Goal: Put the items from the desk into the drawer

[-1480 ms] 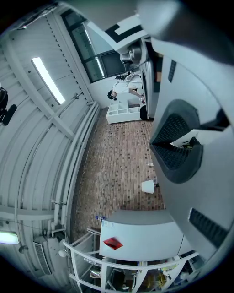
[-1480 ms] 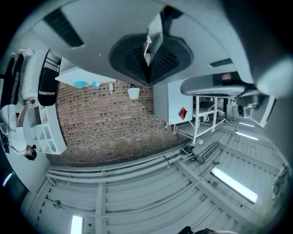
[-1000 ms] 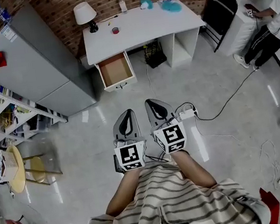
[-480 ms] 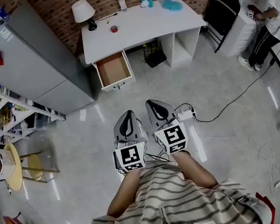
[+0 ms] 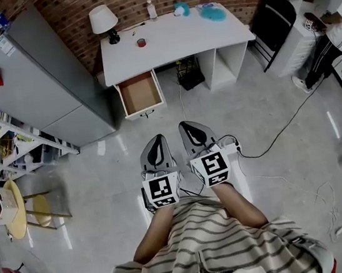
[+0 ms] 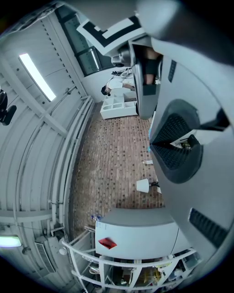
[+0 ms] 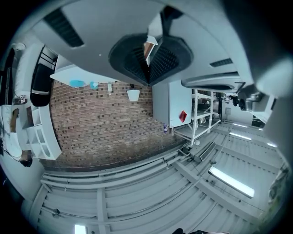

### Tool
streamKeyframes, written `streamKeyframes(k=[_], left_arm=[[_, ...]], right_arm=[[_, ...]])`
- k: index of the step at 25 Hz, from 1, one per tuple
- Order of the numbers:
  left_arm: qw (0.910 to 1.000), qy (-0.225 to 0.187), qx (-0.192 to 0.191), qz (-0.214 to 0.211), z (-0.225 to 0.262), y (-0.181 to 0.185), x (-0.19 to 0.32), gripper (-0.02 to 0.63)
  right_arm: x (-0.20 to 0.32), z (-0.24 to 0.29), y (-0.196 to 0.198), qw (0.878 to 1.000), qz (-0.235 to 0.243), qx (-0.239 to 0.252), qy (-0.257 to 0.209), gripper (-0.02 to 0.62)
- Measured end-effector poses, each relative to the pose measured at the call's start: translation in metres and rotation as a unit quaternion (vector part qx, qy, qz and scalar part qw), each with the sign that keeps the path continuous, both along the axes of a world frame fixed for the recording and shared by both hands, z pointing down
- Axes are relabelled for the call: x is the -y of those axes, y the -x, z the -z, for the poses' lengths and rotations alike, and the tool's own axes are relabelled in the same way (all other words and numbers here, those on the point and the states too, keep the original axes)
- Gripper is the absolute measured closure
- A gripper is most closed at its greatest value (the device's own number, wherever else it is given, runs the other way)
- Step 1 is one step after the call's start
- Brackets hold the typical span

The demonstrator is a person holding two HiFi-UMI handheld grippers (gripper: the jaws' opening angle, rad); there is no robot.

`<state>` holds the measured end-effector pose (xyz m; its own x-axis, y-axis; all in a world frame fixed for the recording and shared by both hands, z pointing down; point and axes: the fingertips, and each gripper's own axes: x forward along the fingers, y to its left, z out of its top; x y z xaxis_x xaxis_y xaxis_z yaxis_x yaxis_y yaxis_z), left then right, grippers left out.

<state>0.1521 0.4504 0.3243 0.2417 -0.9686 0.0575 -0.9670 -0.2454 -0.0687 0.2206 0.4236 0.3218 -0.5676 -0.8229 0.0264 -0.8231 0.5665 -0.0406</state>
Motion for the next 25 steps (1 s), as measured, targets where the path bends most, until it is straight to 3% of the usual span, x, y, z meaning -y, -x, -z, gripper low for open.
streamKeyframes(k=[11,25], left_arm=[[0.9999,-0.012,-0.004,-0.005,-0.001,0.024,0.091,0.598],[0.9997,-0.008,-0.011,-0.022,0.027,0.088,0.257,0.598]], right_arm=[[0.085,-0.002,0.025,1.0,-0.003,-0.007,-0.011,0.584],[0.251,0.028,0.091,1.0,-0.019,-0.018,-0.005,0.584]])
